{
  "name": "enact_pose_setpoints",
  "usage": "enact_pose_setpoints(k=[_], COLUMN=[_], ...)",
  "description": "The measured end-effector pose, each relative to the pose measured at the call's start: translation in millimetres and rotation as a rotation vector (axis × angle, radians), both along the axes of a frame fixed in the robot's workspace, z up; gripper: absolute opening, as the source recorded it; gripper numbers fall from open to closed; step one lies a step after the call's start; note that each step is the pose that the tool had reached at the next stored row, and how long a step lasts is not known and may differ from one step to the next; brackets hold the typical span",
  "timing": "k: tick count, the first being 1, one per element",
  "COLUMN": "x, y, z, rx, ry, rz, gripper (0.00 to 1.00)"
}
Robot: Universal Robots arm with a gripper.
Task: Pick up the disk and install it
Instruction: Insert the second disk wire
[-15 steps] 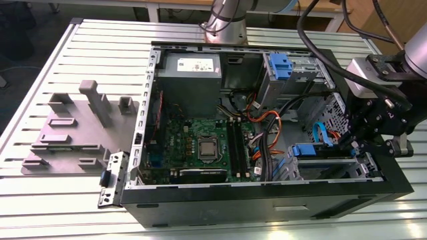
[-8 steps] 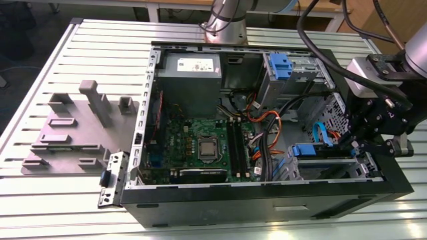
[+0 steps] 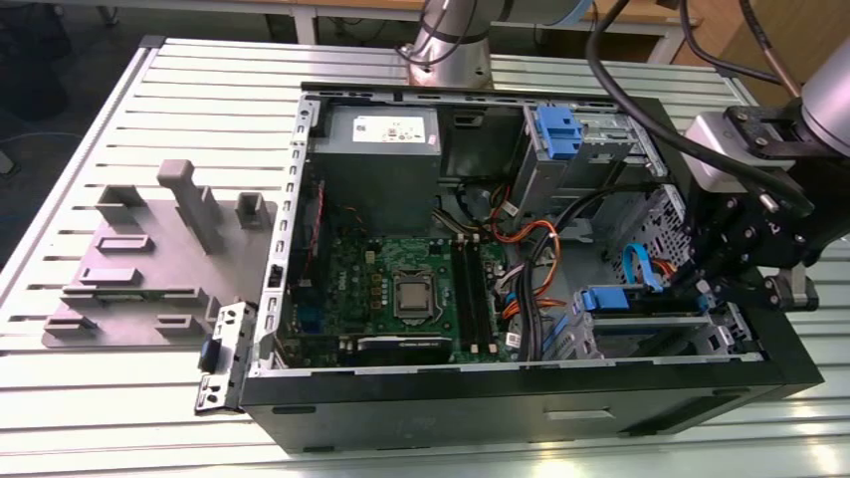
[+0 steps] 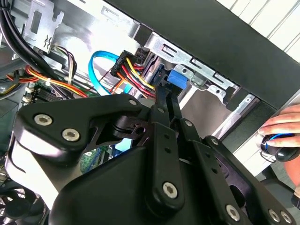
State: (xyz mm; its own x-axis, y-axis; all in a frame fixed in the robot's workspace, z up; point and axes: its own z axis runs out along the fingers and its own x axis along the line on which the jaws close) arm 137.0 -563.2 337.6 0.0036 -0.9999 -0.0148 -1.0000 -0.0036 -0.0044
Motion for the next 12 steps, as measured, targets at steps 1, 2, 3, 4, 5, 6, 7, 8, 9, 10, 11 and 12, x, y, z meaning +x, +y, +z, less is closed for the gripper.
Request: enact_pose_setpoints(k=[1,2,3,4,5,6,7,8,9,10,11,12], x=[-0.5,-0.9,-0.9,-0.9,-1.0,-1.1,-1.4,-1.9,-2.6,-3.1,-3.5,-3.5], y=[0.5,1.1,1.3,1.4,1.5,1.5,1.6,1.7,1.9,2.0,2.1,2.4], z=[0.0,0.0,0.0,-0.1,-0.2,-0.4,-0.5,-0.5,-0.5,-0.6,-0.8,-0.9], rx=[0.0001,0.0000,0.0000,0.0002,0.0001,0.0001,0.0001,0.0000,-0.0002,0.0000,0.0001,0.0001], ry=[0.0000,0.0000,0.0000,0.0000,0.0000,0.0000,0.0000,0.0000,0.0000,0.0000,0.0000,0.0000], rz=[-0.001,-0.003,-0.004,-0.005,-0.006,-0.010,-0.015,-0.019,-0.021,-0.023,-0.025,-0.026], gripper=[0.16,0.16,0.16,0.16,0.16,0.16,0.16,0.16,0.16,0.16,0.16,0.16])
